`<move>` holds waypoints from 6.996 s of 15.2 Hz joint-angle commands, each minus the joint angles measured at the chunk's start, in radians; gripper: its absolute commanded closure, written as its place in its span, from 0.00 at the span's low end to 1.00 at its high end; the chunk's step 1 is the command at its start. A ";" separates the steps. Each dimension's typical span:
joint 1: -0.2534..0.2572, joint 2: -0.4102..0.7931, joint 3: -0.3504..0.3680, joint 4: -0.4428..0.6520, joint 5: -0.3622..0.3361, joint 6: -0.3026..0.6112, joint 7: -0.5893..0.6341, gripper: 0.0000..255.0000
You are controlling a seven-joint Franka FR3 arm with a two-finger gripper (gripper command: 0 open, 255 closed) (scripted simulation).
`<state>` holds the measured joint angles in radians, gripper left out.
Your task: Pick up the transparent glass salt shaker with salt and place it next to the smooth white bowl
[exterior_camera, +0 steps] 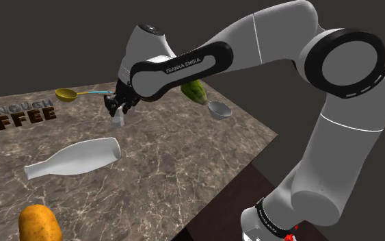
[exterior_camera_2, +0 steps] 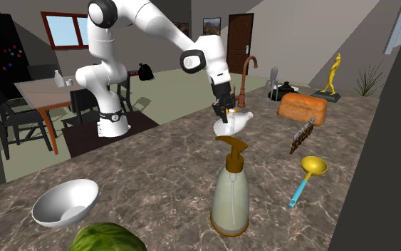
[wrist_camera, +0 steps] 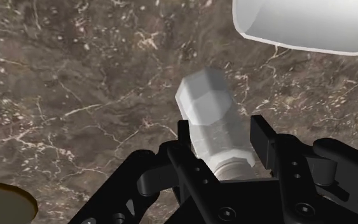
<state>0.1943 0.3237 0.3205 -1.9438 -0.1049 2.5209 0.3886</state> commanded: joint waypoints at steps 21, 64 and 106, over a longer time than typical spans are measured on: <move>-0.083 -0.210 0.007 -0.031 0.129 -0.171 -0.145 1.00; -0.521 -0.403 -0.621 -0.202 0.386 -0.384 -1.333 1.00; -0.637 -0.008 -0.659 -0.160 0.655 -0.148 -1.733 1.00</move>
<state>-0.4424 0.3138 -0.3395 -2.1046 0.5490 2.3717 -1.3427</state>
